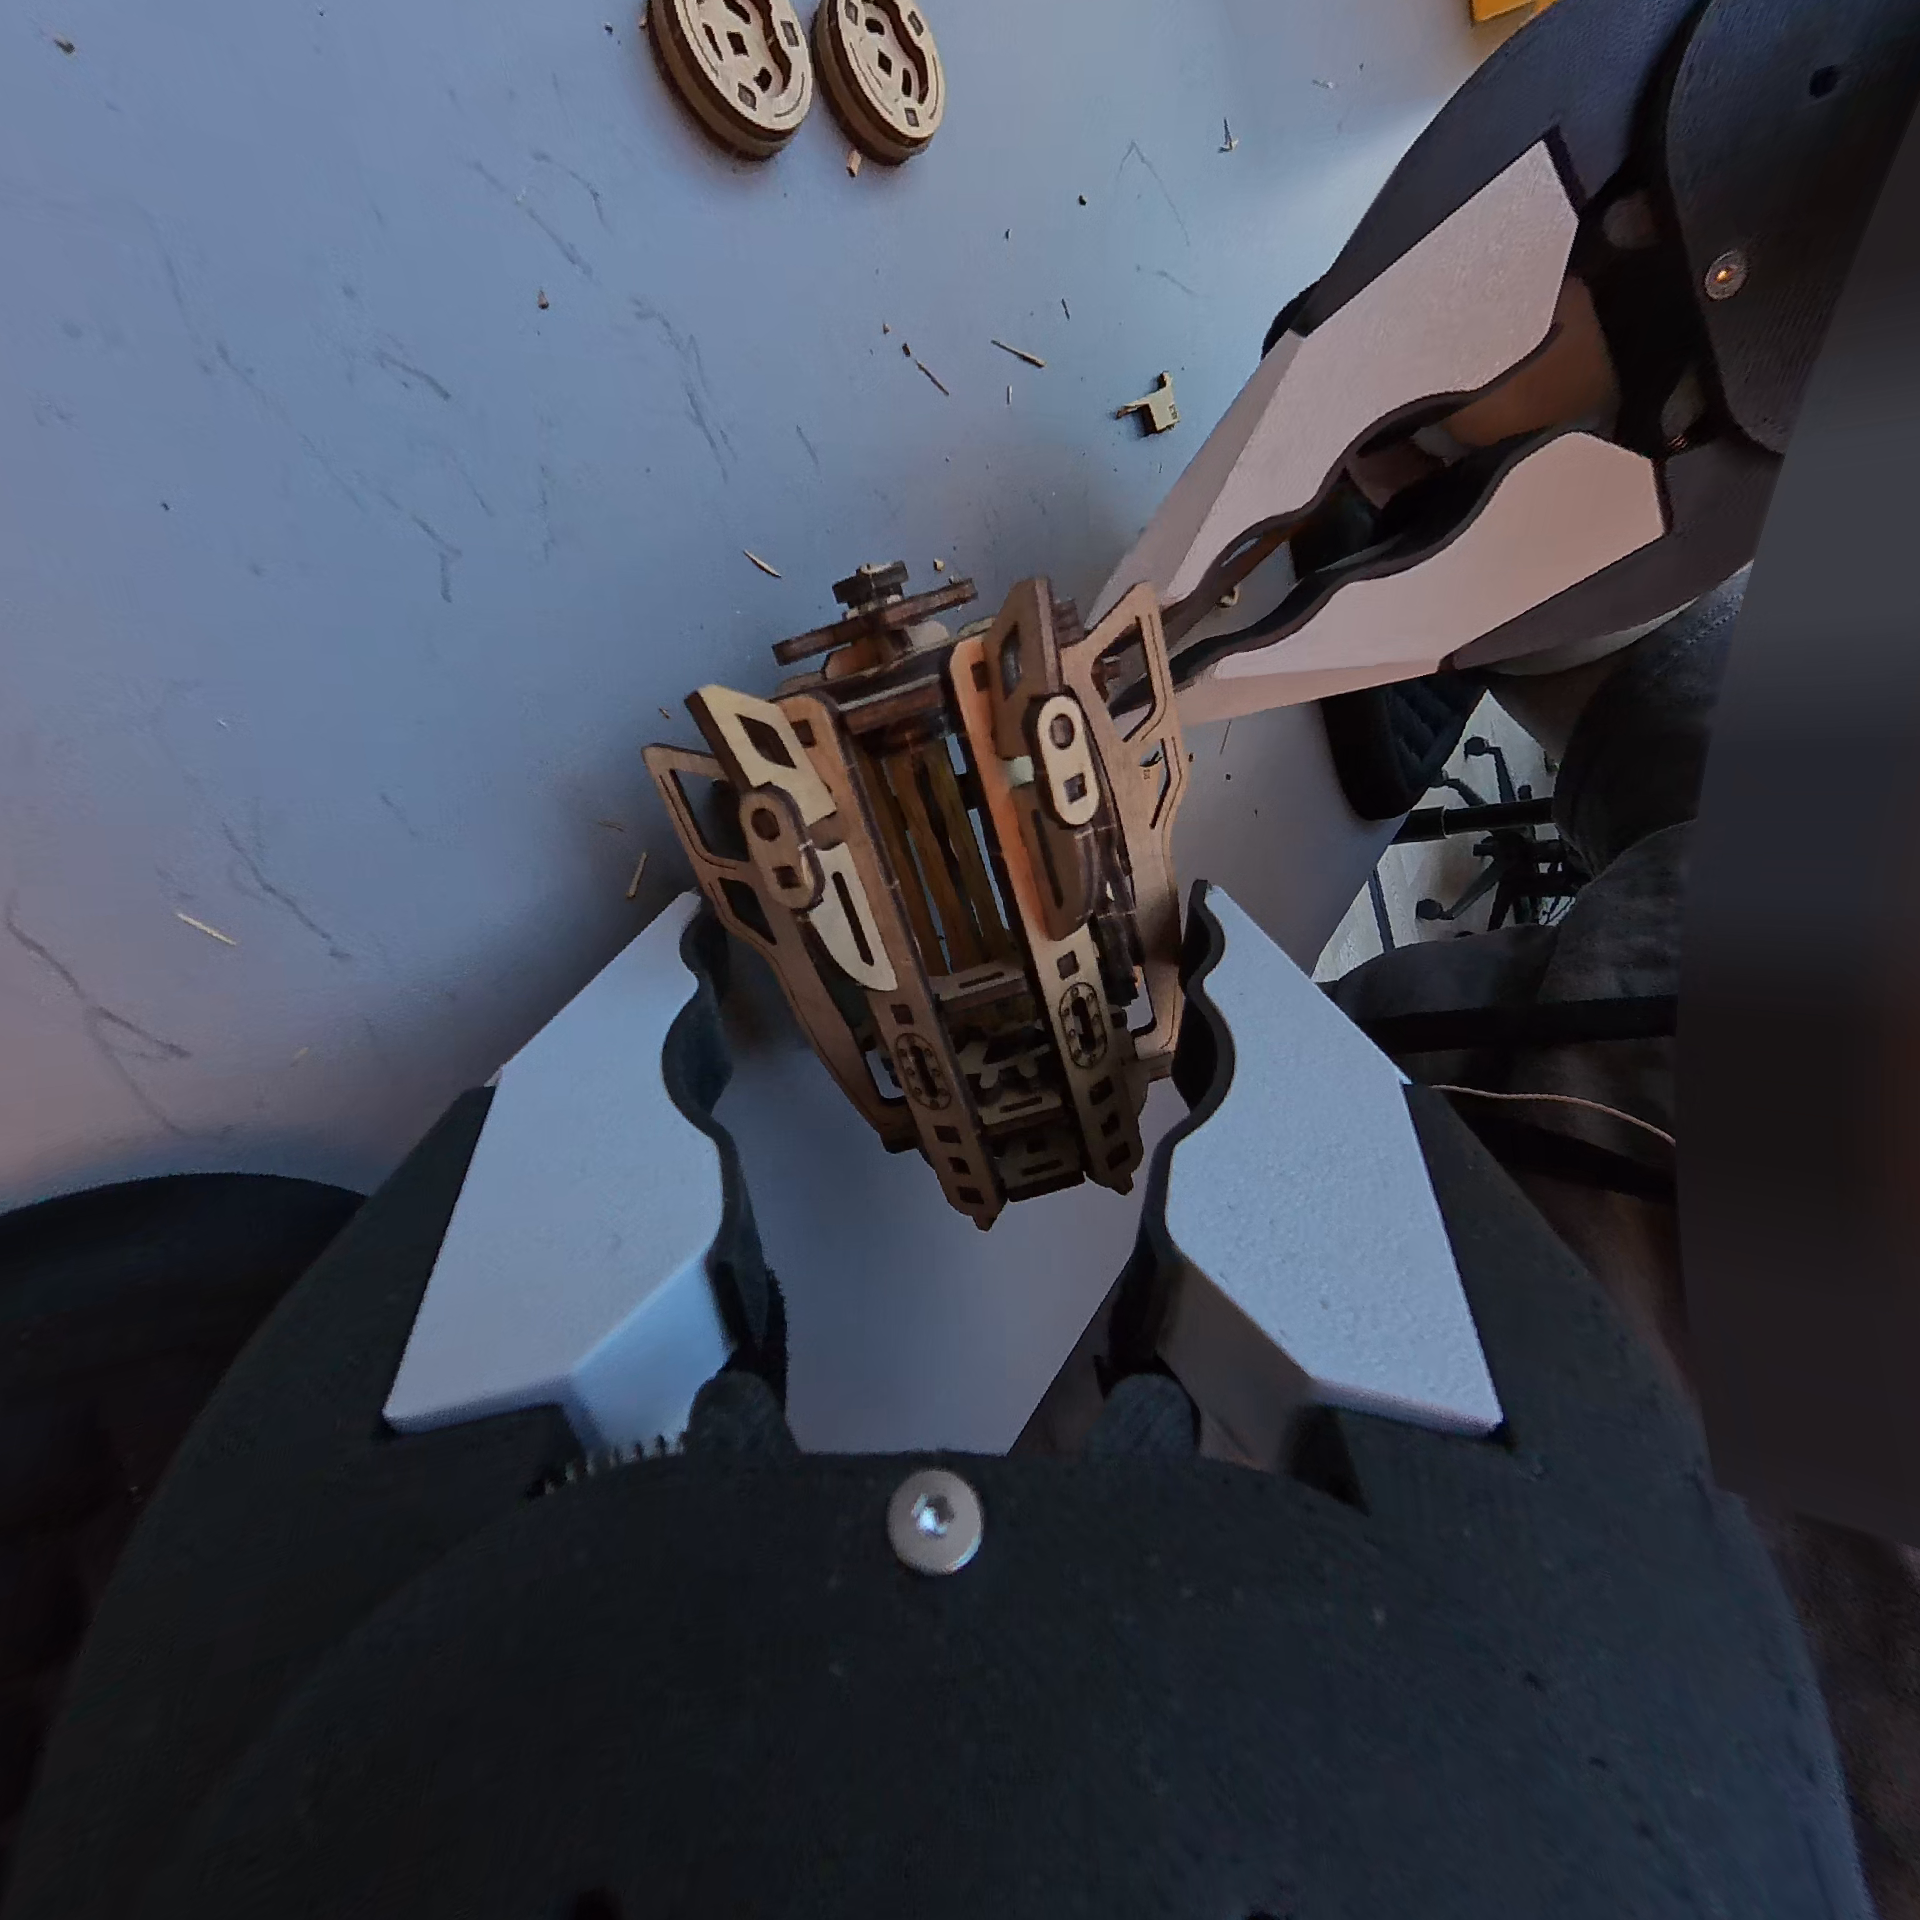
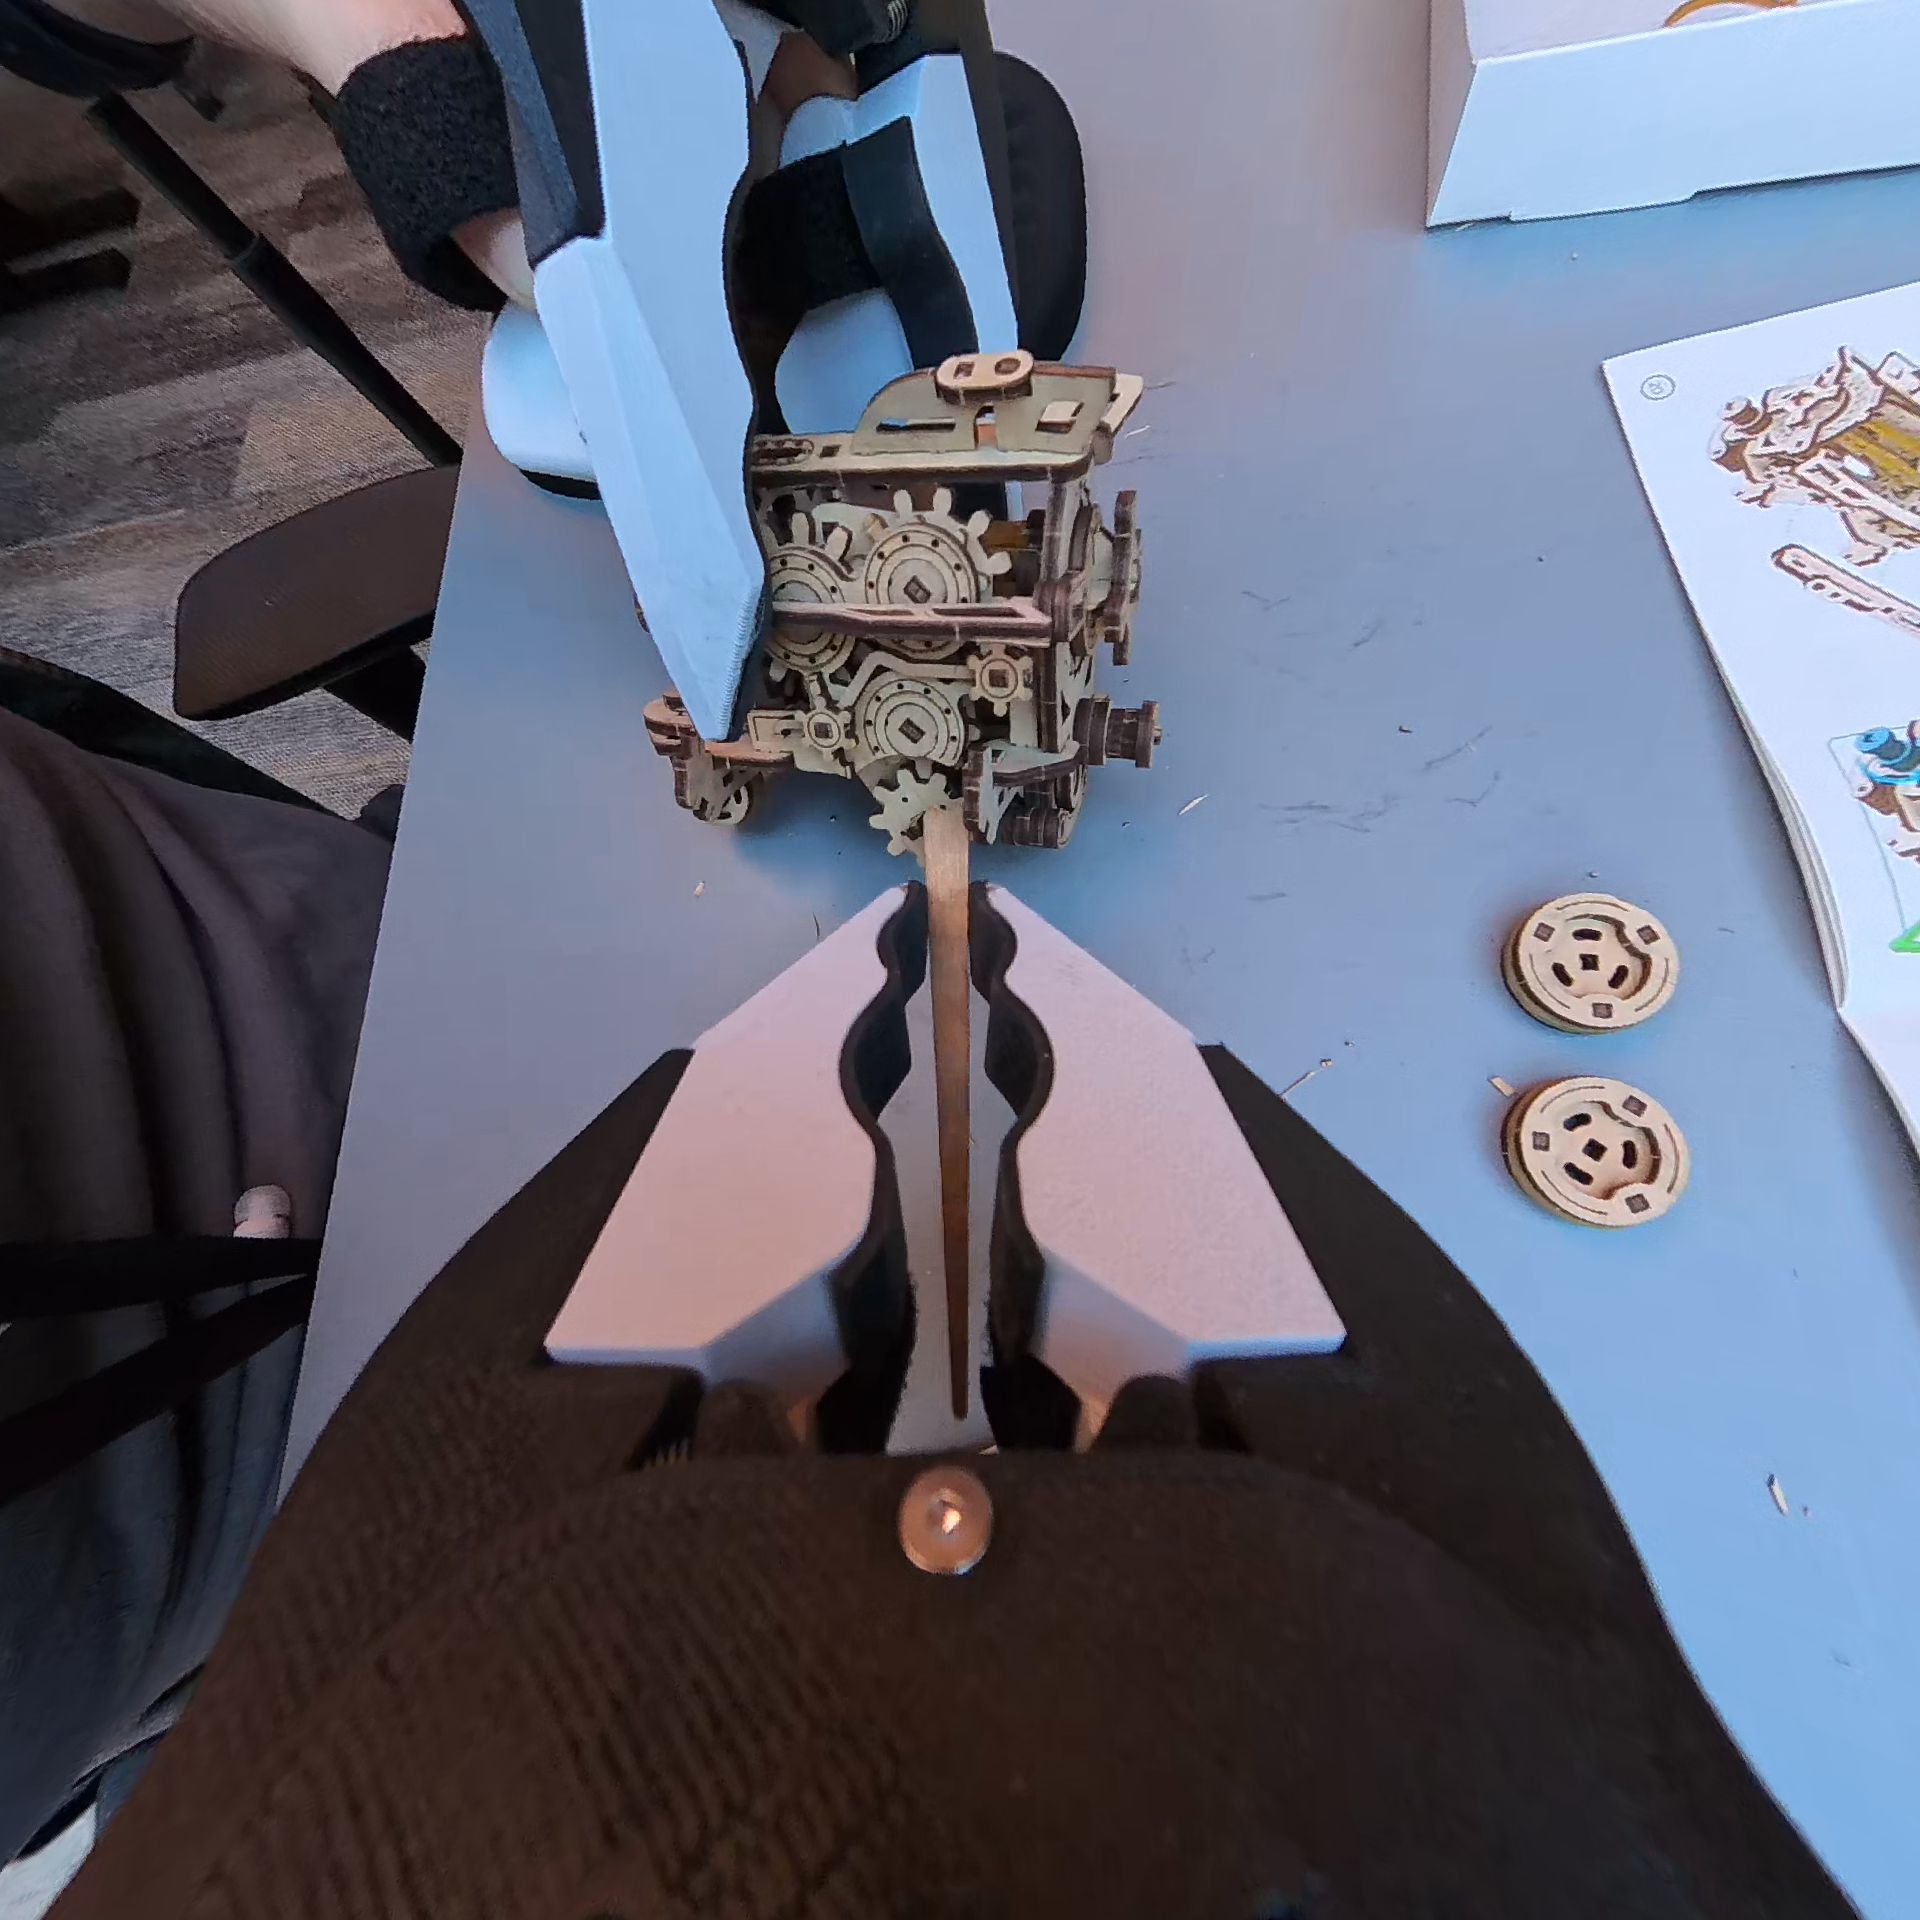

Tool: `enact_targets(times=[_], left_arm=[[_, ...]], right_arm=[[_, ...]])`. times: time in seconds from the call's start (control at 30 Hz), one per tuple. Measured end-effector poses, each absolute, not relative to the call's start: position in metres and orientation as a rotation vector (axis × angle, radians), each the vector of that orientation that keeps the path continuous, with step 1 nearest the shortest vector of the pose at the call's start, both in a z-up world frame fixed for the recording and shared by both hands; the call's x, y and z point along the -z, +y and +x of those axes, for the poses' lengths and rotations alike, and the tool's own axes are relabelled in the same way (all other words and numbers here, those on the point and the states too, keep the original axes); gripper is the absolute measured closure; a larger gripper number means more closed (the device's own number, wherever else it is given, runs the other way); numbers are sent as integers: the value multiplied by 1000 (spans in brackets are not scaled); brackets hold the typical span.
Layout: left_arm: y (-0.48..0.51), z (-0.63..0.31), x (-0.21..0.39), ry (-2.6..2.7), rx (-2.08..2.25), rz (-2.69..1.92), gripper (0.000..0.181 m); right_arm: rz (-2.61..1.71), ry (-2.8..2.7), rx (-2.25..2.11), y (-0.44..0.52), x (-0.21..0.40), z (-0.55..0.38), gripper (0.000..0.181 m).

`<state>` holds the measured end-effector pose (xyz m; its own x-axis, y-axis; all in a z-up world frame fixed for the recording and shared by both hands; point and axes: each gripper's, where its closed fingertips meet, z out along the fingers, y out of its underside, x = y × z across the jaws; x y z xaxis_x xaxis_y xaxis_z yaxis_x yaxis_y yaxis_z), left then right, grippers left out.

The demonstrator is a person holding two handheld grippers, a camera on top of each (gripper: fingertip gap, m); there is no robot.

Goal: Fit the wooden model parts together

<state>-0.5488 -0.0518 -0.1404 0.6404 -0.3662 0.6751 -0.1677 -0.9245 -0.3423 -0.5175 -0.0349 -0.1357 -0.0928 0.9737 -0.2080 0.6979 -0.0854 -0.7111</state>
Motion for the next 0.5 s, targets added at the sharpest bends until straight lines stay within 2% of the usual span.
enact_targets(times=[0.5], left_arm=[[-52,-545,139,428,1214,-2611,94]], right_arm=[[-1805,-1851,-985,-32,139,-509,175]])
